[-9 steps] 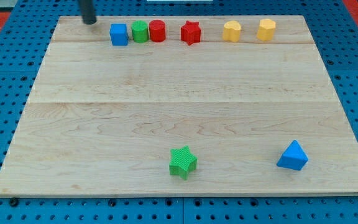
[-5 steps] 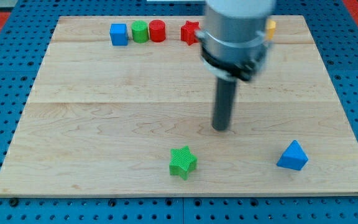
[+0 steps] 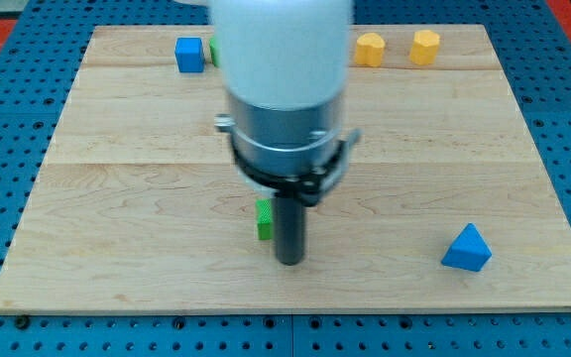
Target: Slide the green star towards the line of blocks
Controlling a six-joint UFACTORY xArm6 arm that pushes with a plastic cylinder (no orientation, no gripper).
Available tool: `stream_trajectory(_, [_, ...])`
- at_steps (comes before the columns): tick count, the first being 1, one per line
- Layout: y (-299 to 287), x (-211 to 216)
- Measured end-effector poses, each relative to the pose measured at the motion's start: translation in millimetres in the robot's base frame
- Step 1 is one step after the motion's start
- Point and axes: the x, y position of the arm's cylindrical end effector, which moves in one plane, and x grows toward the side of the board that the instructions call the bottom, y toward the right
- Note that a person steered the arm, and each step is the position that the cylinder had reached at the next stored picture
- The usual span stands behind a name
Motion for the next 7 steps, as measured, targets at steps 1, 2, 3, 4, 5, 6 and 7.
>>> stream_trajectory(1, [-38,-41])
stream_trajectory(2, [-132,-59])
stream_trajectory(3, [-134,-85])
stream_trajectory(4, [-132,-130])
stream_trajectory(5, [-156,-175])
stream_trajectory(6, [-108,-167])
stream_trajectory(7, [-92,-186])
